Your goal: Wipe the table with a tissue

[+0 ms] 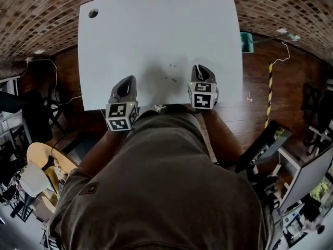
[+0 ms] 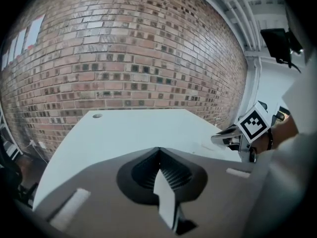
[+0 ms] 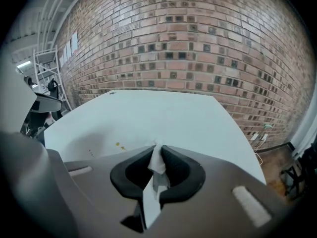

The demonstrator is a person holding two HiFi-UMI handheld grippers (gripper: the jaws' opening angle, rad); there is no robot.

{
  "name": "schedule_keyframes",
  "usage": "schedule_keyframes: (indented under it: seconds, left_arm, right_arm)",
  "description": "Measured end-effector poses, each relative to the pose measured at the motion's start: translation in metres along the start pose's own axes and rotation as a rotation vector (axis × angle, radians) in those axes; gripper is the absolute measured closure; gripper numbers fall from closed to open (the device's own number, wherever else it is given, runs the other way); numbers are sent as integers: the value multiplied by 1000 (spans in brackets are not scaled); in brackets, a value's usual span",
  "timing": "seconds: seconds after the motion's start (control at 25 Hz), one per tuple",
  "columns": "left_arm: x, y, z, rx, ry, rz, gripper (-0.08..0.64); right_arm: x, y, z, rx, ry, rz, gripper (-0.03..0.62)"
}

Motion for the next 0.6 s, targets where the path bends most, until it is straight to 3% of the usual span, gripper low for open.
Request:
schedule_keyframes:
  seconds: [0.6]
  left_arm:
    - [-13,3,0,29,-5,-35,558]
  right_arm:
    - [-18,13,-4,43,-13,-80,551]
Point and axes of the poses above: the fingertips, and each gripper's own axes: x backward along the fingers, z to its right, y out of its underside, the point moved 3 cm from there along x, backward along the fingers, and after that the axes turned 12 degrees about -z, right-handed, at the moved point
